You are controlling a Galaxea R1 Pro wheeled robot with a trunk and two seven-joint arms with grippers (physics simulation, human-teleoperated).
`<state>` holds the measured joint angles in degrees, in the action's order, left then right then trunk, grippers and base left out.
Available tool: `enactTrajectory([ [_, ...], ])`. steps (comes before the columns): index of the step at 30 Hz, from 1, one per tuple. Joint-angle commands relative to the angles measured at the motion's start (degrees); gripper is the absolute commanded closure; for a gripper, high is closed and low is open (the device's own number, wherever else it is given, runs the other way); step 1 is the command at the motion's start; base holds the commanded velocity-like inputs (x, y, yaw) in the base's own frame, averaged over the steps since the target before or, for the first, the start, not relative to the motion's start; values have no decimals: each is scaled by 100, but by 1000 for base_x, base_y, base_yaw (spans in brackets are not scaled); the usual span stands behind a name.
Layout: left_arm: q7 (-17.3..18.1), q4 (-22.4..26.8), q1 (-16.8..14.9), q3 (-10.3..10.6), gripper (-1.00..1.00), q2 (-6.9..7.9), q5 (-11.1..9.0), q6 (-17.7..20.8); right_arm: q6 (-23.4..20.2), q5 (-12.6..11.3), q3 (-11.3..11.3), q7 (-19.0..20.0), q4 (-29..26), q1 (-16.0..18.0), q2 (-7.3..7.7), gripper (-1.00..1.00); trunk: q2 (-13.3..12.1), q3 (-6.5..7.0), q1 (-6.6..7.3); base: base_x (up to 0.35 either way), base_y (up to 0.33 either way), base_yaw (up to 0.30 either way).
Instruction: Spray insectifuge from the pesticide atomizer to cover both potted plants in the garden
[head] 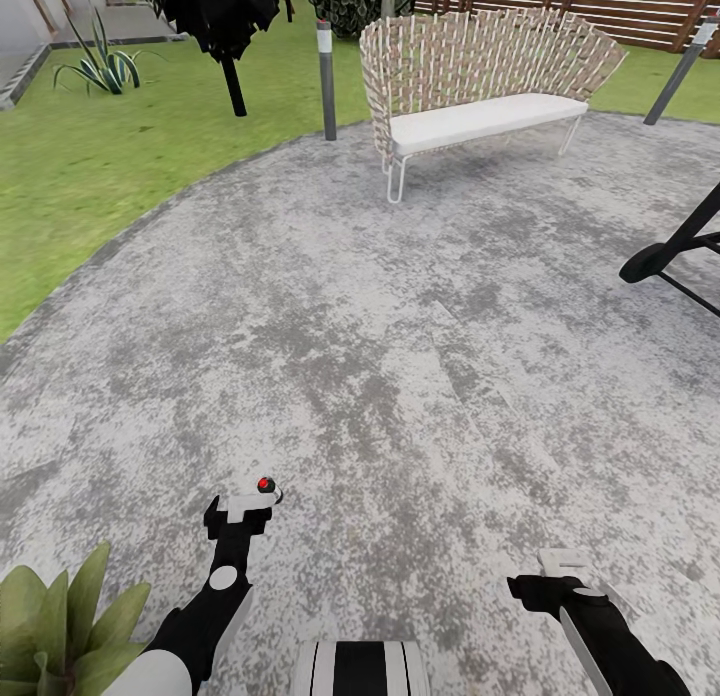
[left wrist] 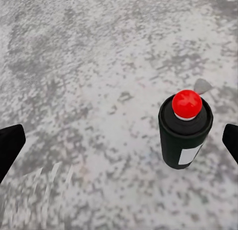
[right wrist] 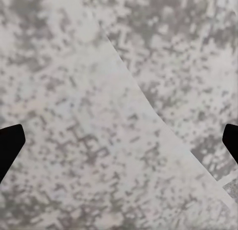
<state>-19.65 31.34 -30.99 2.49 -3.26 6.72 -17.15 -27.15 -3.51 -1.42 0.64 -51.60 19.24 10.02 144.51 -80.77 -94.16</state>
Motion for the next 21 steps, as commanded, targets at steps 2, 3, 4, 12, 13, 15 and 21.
enactTrajectory([
  [2, -56, -5, -3, 15, -100, 1, 63, 1, -28, -36, -7, 7, -8, 0, 0, -100, 1, -4, 1, 0, 36, 0],
  [3, -56, -5, -3, 15, -100, 1, 61, 1, -28, -36, -7, 7, -8, 0, 0, -100, 1, -4, 1, 0, 106, 0],
  [4, -56, -5, -3, 15, -100, 1, 63, 1, -28, -36, -7, 7, -8, 0, 0, -100, 1, -4, 1, 0, 80, 0],
  [12, -56, -5, -3, 17, -100, 1, 66, 1, -28, -36, -7, 7, -8, 0, 0, -100, 1, -4, 1, 0, 14, 0],
  [13, -56, -5, -3, 17, -100, 1, 66, 1, -28, -36, -7, 7, -8, 0, 0, -100, 1, -4, 1, 0, 0, 0],
  [15, -56, -5, -3, 16, -100, 1, 64, 1, -28, -36, -7, 7, -8, 0, 0, -100, 1, -4, 1, 0, 0, 0],
  [21, -56, -5, -3, 15, -100, 1, 63, 1, -28, -36, -7, 7, -8, 0, 0, -100, 1, -4, 1, 0, 0, 0],
])
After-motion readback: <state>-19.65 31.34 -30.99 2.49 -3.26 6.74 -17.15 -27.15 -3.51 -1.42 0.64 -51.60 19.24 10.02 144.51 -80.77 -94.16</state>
